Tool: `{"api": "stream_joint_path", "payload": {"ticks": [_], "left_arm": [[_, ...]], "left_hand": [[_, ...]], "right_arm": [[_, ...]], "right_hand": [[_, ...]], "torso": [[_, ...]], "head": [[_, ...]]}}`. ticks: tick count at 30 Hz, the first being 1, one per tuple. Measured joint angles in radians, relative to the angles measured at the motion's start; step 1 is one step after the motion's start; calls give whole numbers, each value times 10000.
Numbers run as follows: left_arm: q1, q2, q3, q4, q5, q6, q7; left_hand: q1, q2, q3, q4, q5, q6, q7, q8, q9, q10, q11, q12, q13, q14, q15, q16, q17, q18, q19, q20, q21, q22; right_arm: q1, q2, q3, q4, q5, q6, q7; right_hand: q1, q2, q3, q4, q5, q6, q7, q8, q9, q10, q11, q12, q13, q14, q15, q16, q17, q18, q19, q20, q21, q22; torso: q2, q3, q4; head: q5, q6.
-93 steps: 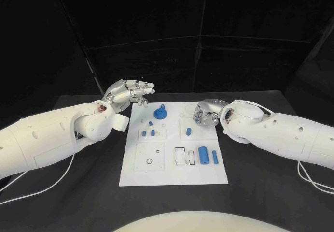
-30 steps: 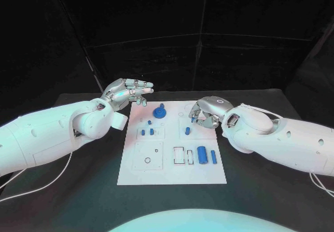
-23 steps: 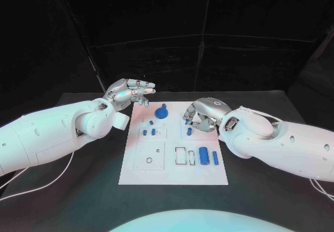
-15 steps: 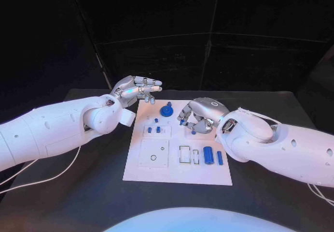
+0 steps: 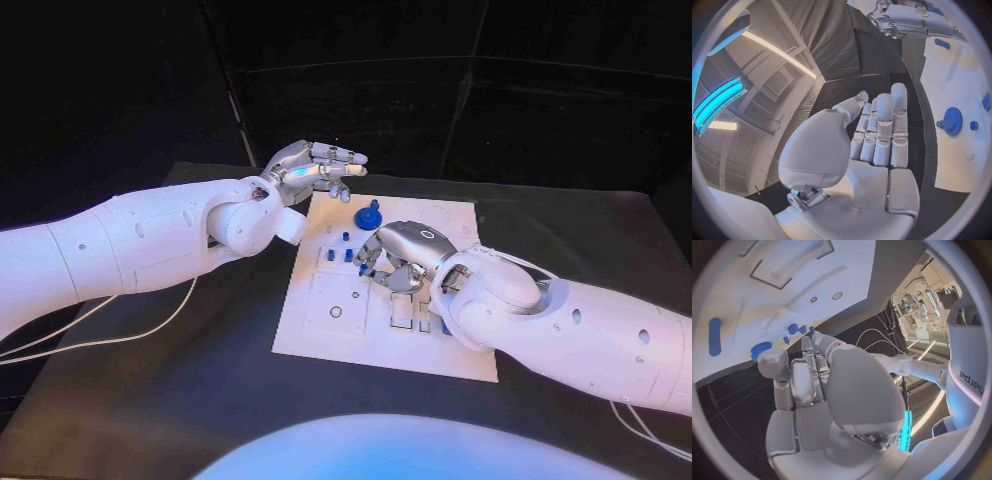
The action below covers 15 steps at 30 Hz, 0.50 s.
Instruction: Assemble the parts on the task board
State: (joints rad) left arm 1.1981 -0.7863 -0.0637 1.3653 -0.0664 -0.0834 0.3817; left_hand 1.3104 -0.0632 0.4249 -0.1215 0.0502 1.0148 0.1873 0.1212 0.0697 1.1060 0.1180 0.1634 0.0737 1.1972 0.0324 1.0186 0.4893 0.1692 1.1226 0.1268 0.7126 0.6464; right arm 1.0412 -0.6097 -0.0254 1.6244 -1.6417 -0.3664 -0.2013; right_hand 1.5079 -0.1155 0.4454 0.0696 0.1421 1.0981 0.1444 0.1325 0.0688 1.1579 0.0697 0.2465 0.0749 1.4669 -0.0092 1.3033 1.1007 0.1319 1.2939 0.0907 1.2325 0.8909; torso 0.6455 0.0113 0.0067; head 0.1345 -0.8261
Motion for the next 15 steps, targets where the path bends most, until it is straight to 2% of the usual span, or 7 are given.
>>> {"api": "stream_joint_path", "payload": {"ticks": [4, 15], "left_arm": [[0, 35, 0, -4, -1, -3, -4], [0, 90, 0, -19, -6, -4, -26]], "left_hand": [[0, 0, 0, 0, 0, 0, 0, 0, 0, 0, 0, 4, 0, 0, 0, 0, -7, 0, 0, 0, 0, 0], [0, 0, 0, 0, 0, 0, 0, 0, 0, 0, 0, 42, 0, 0, 0, 0, -6, 0, 0, 0, -38, 1]], "right_arm": [[-187, 236, -2, -239, 0, 55, 83], [-425, 644, 1, -742, -25, 280, 120]], "right_hand": [[0, 0, 0, 0, 0, 0, 0, 0, -1, 0, 0, 0, 0, 0, 0, 0, -3, 0, 0, 0, 0, -22], [0, 0, 0, 0, 0, -1, -1, -2, -7, 0, 0, -39, 1, 0, 0, 0, -75, 1, 0, 0, 0, -75]], "torso": [[2, 4, 0], [2, 1, -8]], "head": [[95, -53], [237, -174]]}}
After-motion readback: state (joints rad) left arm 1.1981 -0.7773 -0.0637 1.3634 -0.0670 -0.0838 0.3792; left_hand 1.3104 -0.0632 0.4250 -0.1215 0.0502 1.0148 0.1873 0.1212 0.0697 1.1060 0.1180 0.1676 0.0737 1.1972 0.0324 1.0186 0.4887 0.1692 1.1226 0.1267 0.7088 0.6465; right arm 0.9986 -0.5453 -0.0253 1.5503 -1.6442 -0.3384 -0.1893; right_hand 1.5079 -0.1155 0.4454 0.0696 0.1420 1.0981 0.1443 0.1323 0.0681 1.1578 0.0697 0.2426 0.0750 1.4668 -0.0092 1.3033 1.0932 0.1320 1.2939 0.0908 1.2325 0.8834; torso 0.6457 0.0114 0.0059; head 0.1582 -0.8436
